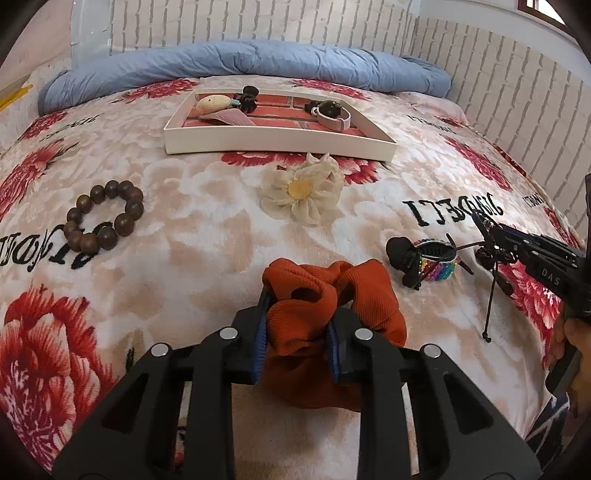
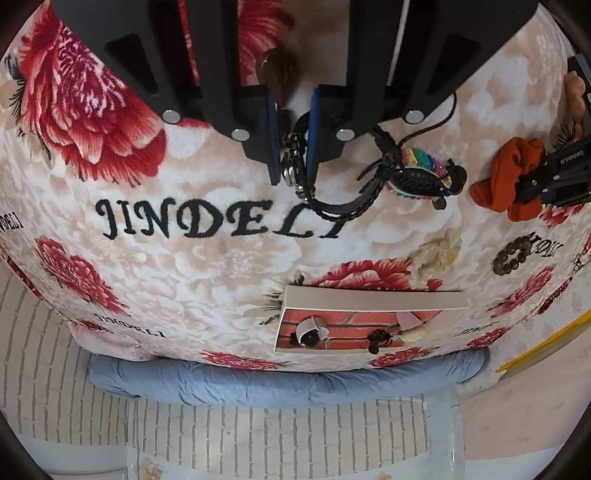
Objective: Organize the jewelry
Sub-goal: 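Grasp the orange scrunchie with left tool while right tool grasps the black bracelets, then carry the scrunchie and bracelets with both tools over the tray and lower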
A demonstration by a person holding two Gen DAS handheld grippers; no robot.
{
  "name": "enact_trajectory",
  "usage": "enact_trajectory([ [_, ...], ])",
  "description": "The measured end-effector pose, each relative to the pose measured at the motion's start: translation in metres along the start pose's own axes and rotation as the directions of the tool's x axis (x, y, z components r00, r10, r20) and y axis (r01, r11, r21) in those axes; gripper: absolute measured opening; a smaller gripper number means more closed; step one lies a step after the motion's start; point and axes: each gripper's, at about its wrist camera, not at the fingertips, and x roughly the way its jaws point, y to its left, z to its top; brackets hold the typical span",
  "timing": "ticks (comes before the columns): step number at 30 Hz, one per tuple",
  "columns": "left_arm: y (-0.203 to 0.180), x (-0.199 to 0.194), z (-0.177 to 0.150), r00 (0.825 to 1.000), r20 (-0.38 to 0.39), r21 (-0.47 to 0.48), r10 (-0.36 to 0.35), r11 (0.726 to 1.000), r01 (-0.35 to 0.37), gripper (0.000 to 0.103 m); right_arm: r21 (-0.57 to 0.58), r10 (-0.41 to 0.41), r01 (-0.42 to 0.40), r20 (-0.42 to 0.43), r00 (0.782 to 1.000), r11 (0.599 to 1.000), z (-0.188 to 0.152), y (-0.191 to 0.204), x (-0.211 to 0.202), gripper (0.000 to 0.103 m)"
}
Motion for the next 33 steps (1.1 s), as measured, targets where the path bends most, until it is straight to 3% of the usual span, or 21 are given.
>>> enact_trajectory([
  [13,0.006,-0.01,0.023,0.999,0.032,0.015,0.017,1.0,-0.018,0.021,0.018,0.002,-0.002,0.014,1.0,1.0,0.025,-0.001,0.002,0.014],
  [24,0.005,-0.025,0.097,0.993,0.114,0.043,0.03,0.998,-0.035,0.021,0.025,0.012,-0.014,0.087,0.996,1.0,0.095,0.0,0.01,0.014],
  [33,0.022,0.009,0.155,0.991,0.12,0.051,0.059,0.997,-0.065,0.021,0.024,0.025,-0.027,0.09,0.996,0.999,0.144,0.01,0.054,0.014],
])
